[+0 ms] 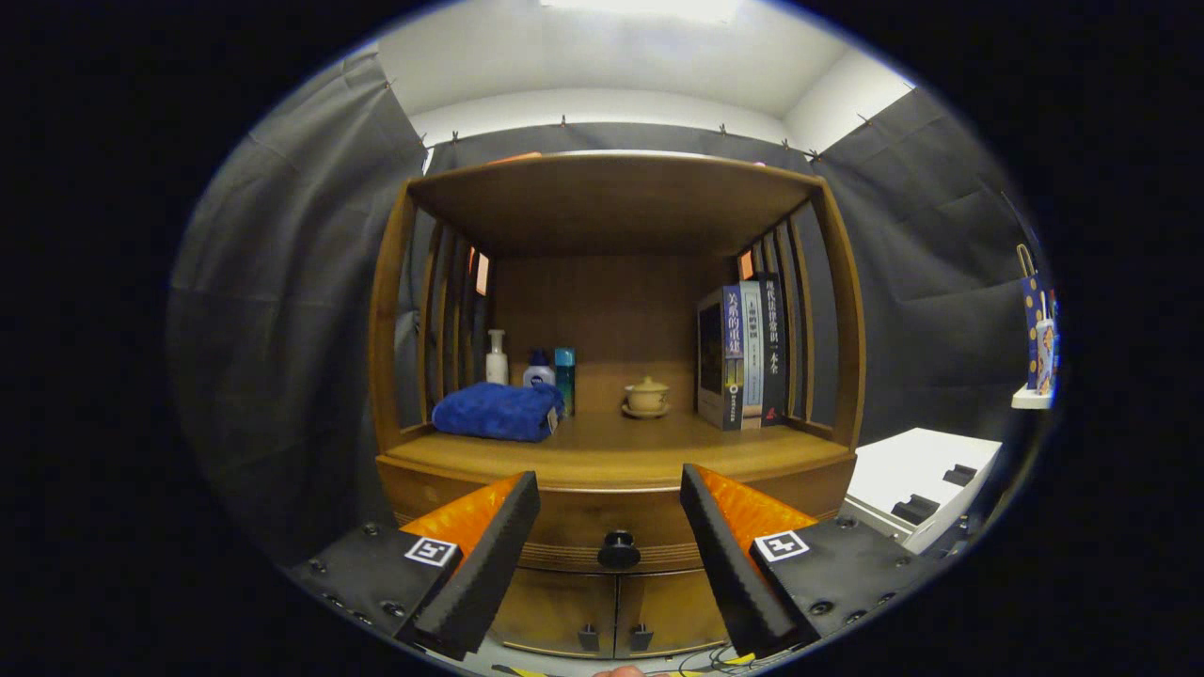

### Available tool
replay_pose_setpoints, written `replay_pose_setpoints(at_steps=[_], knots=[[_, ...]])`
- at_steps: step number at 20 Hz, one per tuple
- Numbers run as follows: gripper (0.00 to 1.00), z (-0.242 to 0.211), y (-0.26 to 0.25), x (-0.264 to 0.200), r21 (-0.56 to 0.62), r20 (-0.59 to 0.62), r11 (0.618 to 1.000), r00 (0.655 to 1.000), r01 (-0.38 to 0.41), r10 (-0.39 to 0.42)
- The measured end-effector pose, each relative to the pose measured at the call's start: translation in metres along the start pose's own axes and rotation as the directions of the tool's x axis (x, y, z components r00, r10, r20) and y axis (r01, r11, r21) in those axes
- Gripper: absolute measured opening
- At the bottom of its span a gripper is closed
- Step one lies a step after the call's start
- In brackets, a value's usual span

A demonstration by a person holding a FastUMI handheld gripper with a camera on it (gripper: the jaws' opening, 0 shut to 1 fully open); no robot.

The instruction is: Pull open the drawer, take out the items inside it, and place them on the countertop above the cabinet.

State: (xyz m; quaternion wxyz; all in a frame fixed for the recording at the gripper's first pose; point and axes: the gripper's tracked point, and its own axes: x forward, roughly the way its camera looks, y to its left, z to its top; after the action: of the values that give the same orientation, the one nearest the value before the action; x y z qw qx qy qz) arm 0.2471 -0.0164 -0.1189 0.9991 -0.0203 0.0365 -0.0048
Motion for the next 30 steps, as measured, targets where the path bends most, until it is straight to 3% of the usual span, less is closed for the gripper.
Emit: replay_pose_setpoints(at_steps=[6, 15, 25, 30], knots=[[0.92, -0.064, 0.011, 0.043, 0.042, -0.076, 0.998, 0.996, -0.049, 0.052], [0.82, -0.134, -0.01, 0.09, 0.057, -0.183, 0.998, 0.983, 0.02, -0.009], [0.35, -0.134, -0.011, 0.088, 0.063, -0.175, 0.998, 0.985, 0.021, -0.009], [0.35, -0.132, -0.009, 0.05, 0.073, -0.16, 0.997, 0.987, 0.019, -0.007]])
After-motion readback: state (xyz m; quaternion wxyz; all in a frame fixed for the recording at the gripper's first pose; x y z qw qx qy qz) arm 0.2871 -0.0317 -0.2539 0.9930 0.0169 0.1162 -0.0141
